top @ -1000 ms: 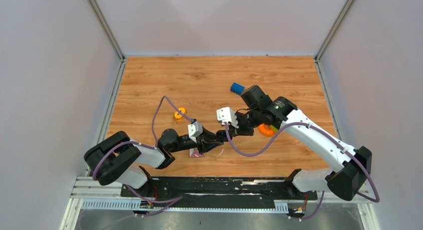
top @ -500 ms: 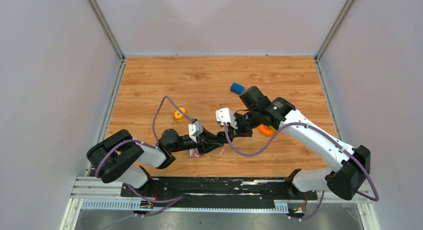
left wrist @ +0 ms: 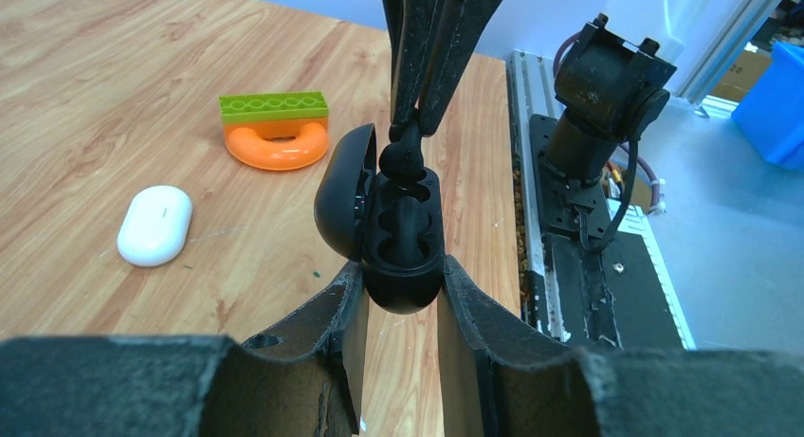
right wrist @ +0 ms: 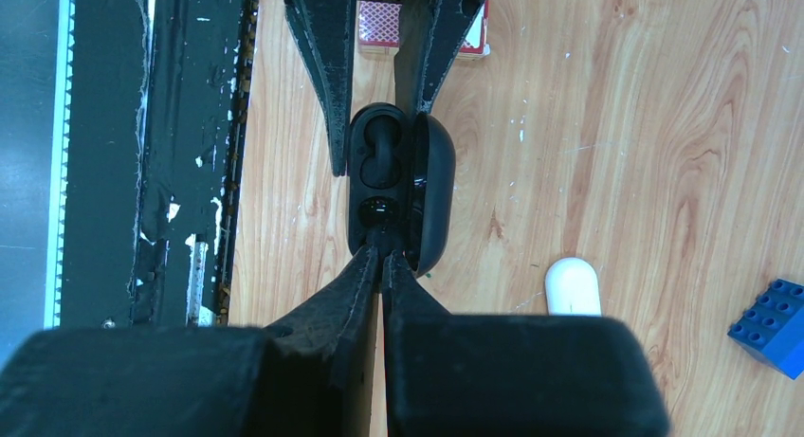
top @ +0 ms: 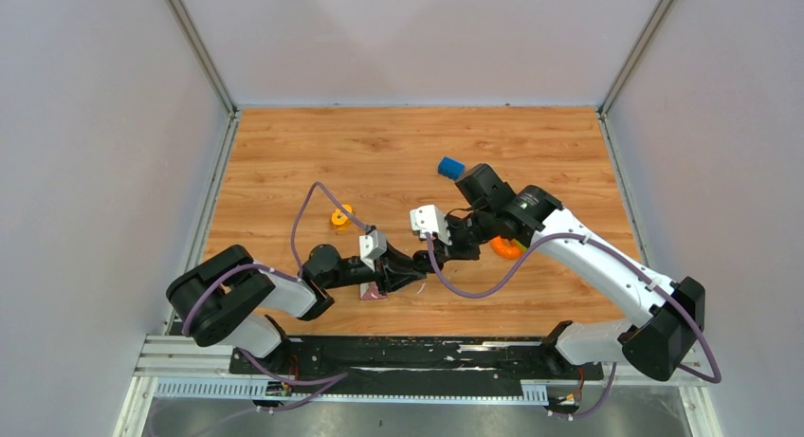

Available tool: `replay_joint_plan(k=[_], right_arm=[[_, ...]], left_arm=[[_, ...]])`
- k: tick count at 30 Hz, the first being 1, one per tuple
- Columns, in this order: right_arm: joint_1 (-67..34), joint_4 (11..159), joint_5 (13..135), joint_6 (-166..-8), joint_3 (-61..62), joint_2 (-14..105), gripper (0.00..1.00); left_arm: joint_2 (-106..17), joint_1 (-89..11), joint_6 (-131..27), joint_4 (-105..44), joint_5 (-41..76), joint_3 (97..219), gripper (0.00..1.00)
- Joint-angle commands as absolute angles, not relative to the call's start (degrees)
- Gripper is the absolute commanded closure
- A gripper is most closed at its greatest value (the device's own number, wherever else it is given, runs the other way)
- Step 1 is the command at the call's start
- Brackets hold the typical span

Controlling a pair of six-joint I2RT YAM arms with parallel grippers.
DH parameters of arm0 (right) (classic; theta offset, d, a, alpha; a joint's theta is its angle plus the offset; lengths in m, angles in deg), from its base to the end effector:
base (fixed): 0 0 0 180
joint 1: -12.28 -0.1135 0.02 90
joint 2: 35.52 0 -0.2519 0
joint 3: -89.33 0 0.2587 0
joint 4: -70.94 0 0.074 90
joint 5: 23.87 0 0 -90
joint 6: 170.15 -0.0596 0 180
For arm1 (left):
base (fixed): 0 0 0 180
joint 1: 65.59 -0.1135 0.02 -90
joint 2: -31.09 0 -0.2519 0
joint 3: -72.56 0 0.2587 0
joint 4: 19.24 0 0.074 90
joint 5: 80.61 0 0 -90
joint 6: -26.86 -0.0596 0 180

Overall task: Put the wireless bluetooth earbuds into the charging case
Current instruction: Place the earbud at the center of the board.

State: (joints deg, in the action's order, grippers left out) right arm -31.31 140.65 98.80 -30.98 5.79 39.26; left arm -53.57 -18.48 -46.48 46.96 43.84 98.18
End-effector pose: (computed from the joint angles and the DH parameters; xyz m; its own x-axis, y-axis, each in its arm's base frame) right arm 0.1733 0.2094 0.2874 0.1688 -0.7187 -0.6745 -0.9827 -0.1756 -0.0589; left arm 0.1467 -0.2075 0.1578 -0.2015 -0.1305 -0.9708 0.9691 0.1175 -0.2169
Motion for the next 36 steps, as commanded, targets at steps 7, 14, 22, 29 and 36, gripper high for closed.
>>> replay_joint_plan(k=[7, 14, 22, 29, 36], right_arm=[[-31.82, 138.95, 101.17, -31.1, 4.9, 35.84, 0.96], [-31.77, 138.27, 100.99, -32.02, 5.73, 33.83, 0.96], [-31.25, 134.35, 102.58, -33.87, 9.27, 32.89, 0.96], [-31.05, 132.87, 102.82, -34.01, 10.52, 33.11, 0.96], [-31.07, 132.0, 102.3, -34.24, 10.92, 33.75, 0.96]], left_arm=[[-53.68, -18.31, -46.0, 51.78, 44.64, 100.14, 1.0], [-54.16, -18.39, -45.21, 53.65, 44.69, 99.81, 1.0], [-55.67, -18.38, -43.69, 57.66, 45.26, 99.46, 1.0], [-56.42, -18.39, -43.31, 58.69, 45.42, 99.46, 1.0], [-56.88, -18.39, -42.97, 59.42, 45.55, 99.51, 1.0]])
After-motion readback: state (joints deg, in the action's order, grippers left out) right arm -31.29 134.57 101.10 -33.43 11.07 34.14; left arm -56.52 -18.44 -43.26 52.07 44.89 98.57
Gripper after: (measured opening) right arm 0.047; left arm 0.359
